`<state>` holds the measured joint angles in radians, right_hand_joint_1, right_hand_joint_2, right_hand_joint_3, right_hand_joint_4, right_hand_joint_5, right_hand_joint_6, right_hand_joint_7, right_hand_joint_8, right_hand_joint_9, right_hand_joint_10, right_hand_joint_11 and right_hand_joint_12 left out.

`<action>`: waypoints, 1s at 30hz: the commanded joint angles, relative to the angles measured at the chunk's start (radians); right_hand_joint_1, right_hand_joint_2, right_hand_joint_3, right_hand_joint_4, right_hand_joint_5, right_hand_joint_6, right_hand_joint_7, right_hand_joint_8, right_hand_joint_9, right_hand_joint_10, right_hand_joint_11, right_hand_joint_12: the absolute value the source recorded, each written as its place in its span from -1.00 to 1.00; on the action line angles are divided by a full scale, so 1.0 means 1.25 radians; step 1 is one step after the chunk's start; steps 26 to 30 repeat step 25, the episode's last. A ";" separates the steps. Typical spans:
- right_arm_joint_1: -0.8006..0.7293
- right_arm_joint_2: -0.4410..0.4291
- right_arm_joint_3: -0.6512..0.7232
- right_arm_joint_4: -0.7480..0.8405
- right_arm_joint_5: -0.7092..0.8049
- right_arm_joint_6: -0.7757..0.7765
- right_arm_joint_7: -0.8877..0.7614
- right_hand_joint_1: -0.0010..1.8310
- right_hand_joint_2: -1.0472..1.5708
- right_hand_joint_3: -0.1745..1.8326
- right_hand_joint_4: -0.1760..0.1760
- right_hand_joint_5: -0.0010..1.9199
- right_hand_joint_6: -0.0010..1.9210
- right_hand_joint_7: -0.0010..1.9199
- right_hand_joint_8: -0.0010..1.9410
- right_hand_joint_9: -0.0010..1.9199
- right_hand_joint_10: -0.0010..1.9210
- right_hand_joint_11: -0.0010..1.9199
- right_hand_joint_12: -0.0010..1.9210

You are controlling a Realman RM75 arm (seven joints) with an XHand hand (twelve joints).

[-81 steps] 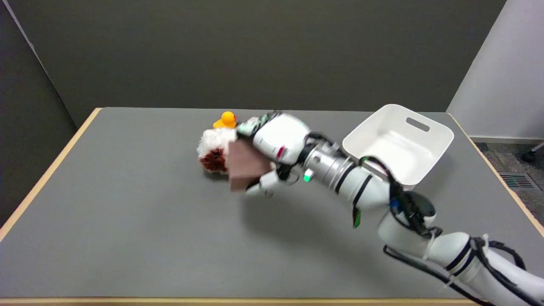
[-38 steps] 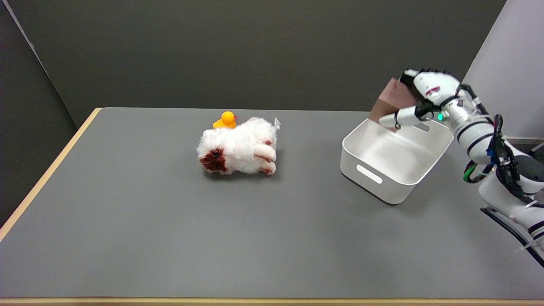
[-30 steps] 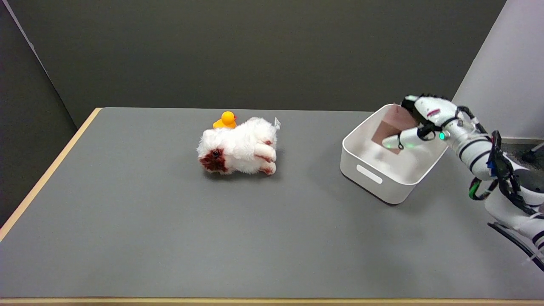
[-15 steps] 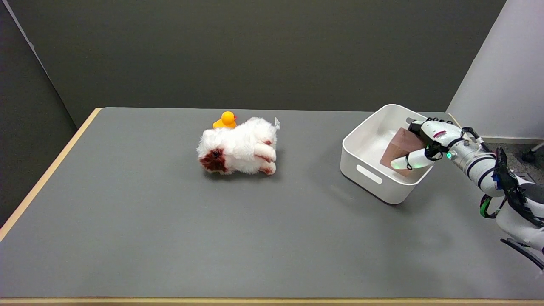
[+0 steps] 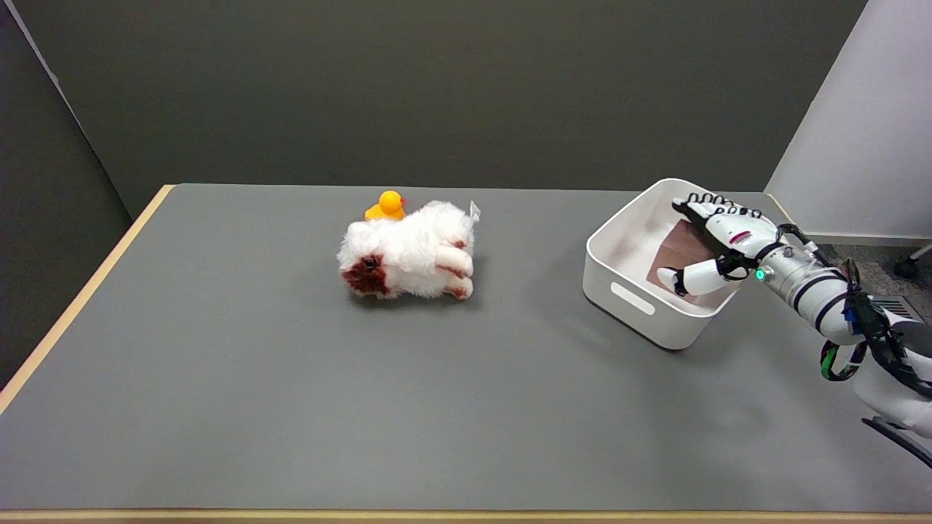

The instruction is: Place wooden cube into white box.

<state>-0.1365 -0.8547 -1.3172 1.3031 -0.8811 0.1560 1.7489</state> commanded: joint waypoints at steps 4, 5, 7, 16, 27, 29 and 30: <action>-0.069 -0.013 0.095 0.233 -0.001 -0.033 -0.002 -0.38 0.21 -0.14 -0.13 -1.00 -1.00 -1.00 -1.00 -1.00 -1.00 -1.00 -0.55; -0.069 -0.015 0.108 0.255 -0.001 -0.049 -0.002 -0.37 0.21 -0.14 -0.13 -1.00 -1.00 -1.00 -1.00 -1.00 -1.00 -1.00 -0.60; -0.062 -0.025 0.130 0.301 -0.003 -0.094 -0.002 -0.35 0.23 -0.20 -0.12 -1.00 -1.00 -1.00 -1.00 -1.00 -1.00 -1.00 -0.93; 0.042 -0.071 0.128 0.385 0.004 -0.170 0.138 -0.38 0.37 0.01 -0.03 -1.00 -0.99 -1.00 -0.98 -1.00 -0.87 -1.00 -0.56; 0.062 -0.071 -0.023 0.361 0.122 -0.162 0.438 -0.19 0.54 -0.16 0.32 -0.45 0.39 -0.33 -0.16 -0.46 0.06 -0.68 0.49; 0.062 -0.071 -0.023 0.361 0.122 -0.162 0.438 -0.19 0.54 -0.16 0.32 -0.45 0.39 -0.33 -0.16 -0.46 0.06 -0.68 0.49; 0.062 -0.071 -0.023 0.361 0.122 -0.162 0.438 -0.19 0.54 -0.16 0.32 -0.45 0.39 -0.33 -0.16 -0.46 0.06 -0.68 0.49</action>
